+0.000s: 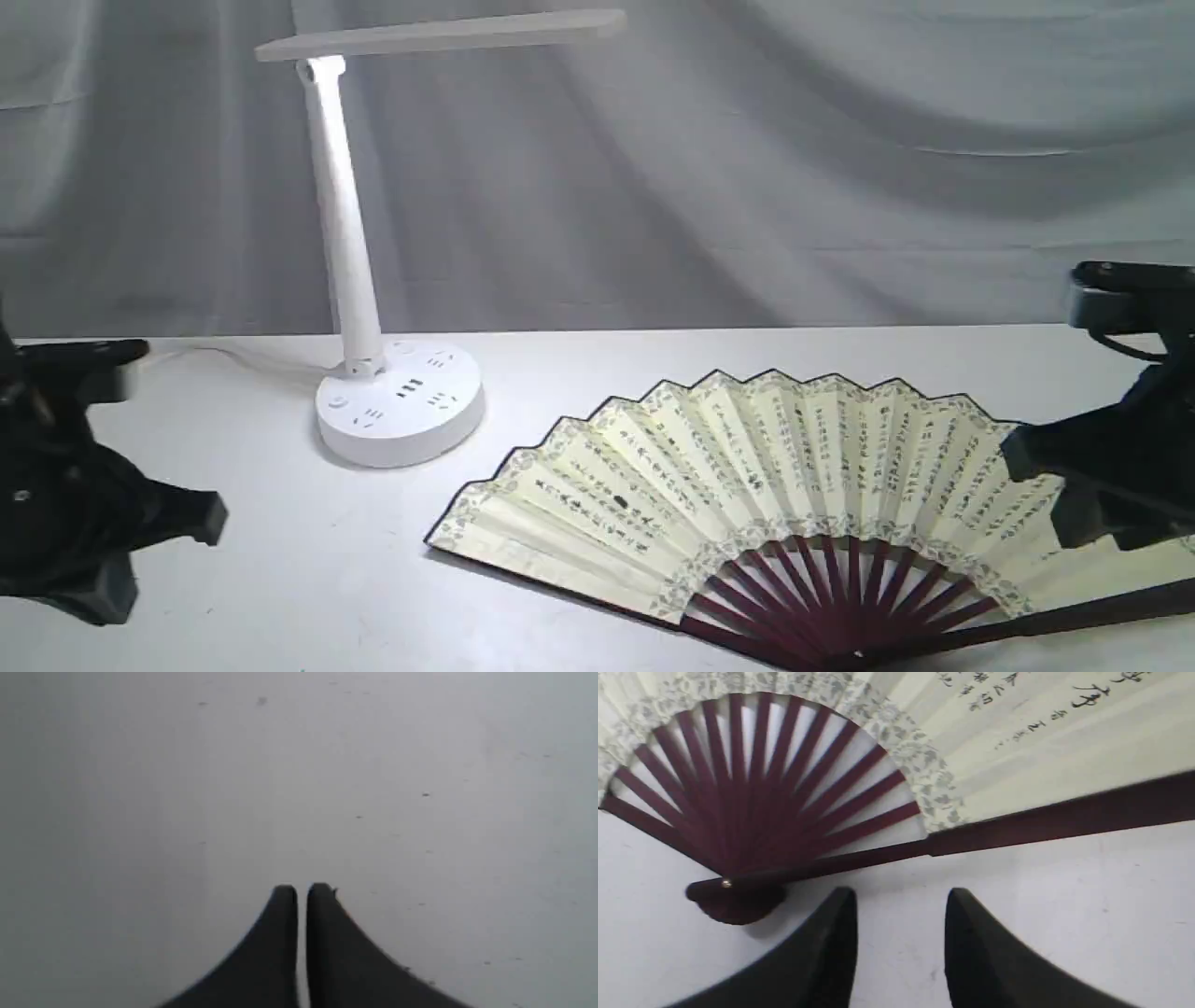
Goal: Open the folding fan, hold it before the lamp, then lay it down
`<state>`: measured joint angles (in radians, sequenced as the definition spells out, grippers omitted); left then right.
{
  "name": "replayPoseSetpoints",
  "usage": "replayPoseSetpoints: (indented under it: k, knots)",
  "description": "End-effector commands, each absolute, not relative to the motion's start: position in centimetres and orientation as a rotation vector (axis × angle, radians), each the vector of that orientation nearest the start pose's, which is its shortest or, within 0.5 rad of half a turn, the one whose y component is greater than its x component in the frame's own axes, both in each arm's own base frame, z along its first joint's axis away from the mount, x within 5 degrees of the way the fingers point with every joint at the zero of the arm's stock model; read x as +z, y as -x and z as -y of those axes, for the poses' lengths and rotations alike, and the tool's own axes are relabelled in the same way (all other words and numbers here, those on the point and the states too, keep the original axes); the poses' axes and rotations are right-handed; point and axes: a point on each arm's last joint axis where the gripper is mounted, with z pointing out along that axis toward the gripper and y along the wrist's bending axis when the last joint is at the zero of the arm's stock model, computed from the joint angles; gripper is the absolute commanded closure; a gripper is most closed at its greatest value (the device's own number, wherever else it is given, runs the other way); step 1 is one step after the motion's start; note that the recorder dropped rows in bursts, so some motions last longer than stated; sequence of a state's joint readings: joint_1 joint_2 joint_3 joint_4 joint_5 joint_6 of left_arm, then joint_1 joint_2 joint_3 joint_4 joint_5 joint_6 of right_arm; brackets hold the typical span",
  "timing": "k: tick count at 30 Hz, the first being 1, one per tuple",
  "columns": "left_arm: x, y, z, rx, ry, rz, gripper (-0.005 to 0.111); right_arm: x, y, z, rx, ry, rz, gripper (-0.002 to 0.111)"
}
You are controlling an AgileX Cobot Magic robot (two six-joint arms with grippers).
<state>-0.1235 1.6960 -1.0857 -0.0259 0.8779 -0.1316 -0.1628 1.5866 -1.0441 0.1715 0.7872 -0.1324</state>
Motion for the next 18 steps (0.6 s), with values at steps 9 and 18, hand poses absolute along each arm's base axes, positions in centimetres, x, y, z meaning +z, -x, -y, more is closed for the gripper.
replayPoseSetpoints:
  k: [9, 18]
  knots:
    - [20.5, -31.7, 0.4, 0.009, 0.11, -2.962, 0.107, 23.3, -30.5, 4.9, -0.047, -0.112, -2.778, 0.103]
    - [21.7, -31.0, 0.2, 0.032, 0.09, -2.959, 0.107, 23.5, -29.7, 6.2, -0.044, -0.212, -2.812, 0.108]
